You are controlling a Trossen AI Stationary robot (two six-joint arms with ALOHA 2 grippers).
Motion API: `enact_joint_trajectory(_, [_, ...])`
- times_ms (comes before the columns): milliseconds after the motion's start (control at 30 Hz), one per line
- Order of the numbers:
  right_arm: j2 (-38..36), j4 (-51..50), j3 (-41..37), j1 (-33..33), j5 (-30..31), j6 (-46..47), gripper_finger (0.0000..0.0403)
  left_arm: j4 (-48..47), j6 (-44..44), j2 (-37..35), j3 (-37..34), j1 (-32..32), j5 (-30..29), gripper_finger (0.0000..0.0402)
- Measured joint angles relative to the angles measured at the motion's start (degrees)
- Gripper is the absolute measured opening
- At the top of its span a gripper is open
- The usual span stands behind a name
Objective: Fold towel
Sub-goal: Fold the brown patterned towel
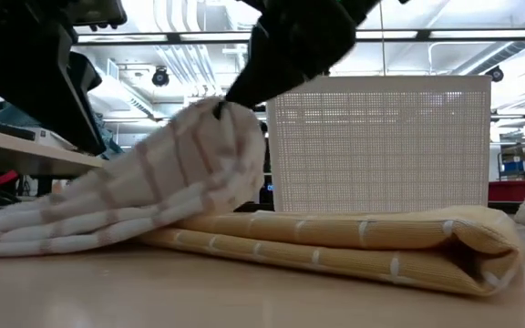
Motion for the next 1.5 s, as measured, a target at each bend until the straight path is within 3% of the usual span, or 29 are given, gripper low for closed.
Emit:
enact_joint_trajectory(367, [0.1, -0.2, 3.2, 0.0, 0.4, 0.4, 0.0000, 6.0, 3.2, 0.9, 0.0, 0.1, -2.7, 0.0191])
enact_joint_trajectory(633, [0.2, -0.2, 3.4, 0.0, 1.5, 1.2, 0.0000, 3.9, 1.3, 2.4, -0.5, 0.6, -2.6, 0.0210])
enact_joint_trajectory(800, [0.1, -1.2, 3.4, 0.1, 1.4, 1.4, 0.0000, -2.6, -4.1, 4.9, -0.5, 0.7, 1.1, 0.0172])
enact_joint_trajectory(900, [0.0, -3.5, 3.4, 0.3, 1.4, 0.9, 0.0000, -7.3, -7.0, 5.0, -0.1, -0.6, 1.6, 0.0107])
enact_joint_trajectory(967, [-0.1, -5.4, 3.4, 0.6, 1.4, -0.7, 0.0000, -11.0, -8.6, 4.6, 1.0, -1.7, 1.2, 0.0043])
enact_joint_trajectory(1033, [-0.1, -7.2, 3.4, 1.0, 1.4, -2.4, 0.0000, -15.5, -10.9, 4.0, 2.6, -2.6, -0.1, 0.0014])
enact_joint_trajectory(1167, [-0.2, -9.2, 3.4, 1.5, 1.6, -4.6, 0.0000, -23.5, -13.5, 3.9, 6.3, -3.6, -3.3, 0.0006])
enact_joint_trajectory(1300, [-0.6, -10.3, 3.5, 2.5, 6.4, -8.4, 0.0000, -29.9, -15.3, 3.9, 9.4, -3.9, -4.7, 0.0004])
enact_joint_trajectory(1500, [-0.7, -12.8, 7.9, 4.1, 7.4, -11.1, 0.0000, -34.6, -18.2, 3.9, 9.9, -5.0, -5.0, 0.0001])
